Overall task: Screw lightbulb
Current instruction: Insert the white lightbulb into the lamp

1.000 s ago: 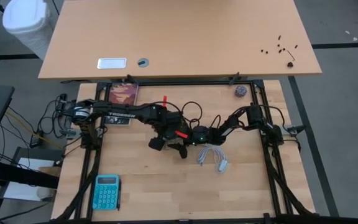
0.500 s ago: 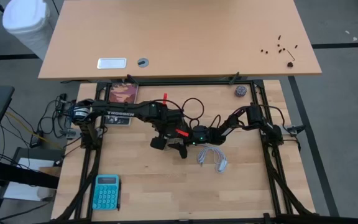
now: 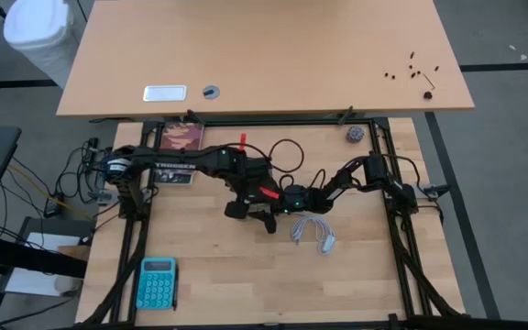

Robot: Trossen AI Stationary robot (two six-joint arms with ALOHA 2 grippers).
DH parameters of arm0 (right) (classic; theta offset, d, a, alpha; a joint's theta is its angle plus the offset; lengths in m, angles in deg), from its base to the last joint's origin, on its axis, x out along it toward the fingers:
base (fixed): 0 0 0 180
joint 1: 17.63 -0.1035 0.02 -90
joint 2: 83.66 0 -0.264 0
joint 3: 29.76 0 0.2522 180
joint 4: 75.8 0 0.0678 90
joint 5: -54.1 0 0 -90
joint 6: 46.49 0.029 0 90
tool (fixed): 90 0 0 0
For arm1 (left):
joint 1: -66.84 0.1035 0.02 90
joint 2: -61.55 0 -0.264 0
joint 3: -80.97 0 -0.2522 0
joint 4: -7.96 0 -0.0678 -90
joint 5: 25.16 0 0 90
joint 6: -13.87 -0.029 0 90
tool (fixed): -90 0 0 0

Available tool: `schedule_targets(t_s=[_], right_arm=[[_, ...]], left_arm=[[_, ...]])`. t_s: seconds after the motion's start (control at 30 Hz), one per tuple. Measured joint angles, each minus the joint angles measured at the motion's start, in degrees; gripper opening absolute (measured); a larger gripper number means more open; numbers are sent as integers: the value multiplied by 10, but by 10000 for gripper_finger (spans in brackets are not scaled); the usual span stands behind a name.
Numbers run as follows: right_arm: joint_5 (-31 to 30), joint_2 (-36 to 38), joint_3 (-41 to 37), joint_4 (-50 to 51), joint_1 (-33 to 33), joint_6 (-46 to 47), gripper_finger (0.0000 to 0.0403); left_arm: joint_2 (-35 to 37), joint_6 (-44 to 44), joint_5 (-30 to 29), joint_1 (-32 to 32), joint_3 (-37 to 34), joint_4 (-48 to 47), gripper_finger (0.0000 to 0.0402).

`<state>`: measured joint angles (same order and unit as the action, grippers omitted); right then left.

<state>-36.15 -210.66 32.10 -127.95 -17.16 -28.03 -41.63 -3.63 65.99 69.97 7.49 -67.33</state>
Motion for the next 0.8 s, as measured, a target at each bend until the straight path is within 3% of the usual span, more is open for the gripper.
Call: schedule_targets(t_s=[0.23, 0.5, 0.7, 0.8], right_arm=[[5, 3, -4, -2, 5, 10, 259], [39, 72, -62, 10, 21, 0, 259], [42, 152, -89, 89, 30, -10, 259], [46, 212, -94, 162, 31, -14, 258]], left_arm=[[0, 34, -6, -1, 73, -27, 366], [4, 115, -16, -3, 201, -95, 363], [28, 216, -19, -33, 229, -133, 355], [44, 257, -49, -67, 224, -136, 349]])
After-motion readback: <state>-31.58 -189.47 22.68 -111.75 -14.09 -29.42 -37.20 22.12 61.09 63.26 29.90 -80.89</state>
